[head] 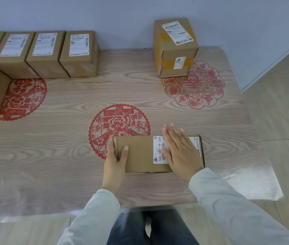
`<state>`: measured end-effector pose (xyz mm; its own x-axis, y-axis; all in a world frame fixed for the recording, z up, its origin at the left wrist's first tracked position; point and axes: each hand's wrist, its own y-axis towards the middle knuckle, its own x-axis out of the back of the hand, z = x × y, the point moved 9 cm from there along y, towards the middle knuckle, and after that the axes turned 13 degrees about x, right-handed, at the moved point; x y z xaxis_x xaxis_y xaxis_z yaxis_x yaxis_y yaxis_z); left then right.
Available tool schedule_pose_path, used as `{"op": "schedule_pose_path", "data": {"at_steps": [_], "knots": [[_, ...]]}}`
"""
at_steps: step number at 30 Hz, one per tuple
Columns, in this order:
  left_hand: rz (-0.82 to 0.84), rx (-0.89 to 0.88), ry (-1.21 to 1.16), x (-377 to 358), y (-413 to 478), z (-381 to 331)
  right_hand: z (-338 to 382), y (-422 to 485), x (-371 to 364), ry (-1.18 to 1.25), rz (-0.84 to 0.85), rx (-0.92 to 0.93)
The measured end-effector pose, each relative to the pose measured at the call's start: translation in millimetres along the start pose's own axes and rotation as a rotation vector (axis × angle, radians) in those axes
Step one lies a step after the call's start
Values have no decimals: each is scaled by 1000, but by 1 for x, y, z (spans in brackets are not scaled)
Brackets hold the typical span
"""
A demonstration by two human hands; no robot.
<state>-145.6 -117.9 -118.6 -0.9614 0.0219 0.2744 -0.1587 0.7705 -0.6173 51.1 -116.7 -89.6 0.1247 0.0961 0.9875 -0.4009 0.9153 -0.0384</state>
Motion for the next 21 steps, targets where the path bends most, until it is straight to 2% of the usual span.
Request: {"op": "schedule_pose_path", "data": {"at_steps": [5,9,14,19,21], "knots": [[0,-4,-23,3,-4,-1,-1,3,3,80,24,39],[-24,2,-139,5,-19,-3,-19,0,24,237,-105,39],[-186,-13,-223,3,-41,14,-73,-10,36,488,-89,-142],[-367,117,-315,-43,-87,40,-108,-26,28,769,-44,-118],[-392,156,-384,-74,-105,49,-123,-34,23,876,-38,-115]]}}
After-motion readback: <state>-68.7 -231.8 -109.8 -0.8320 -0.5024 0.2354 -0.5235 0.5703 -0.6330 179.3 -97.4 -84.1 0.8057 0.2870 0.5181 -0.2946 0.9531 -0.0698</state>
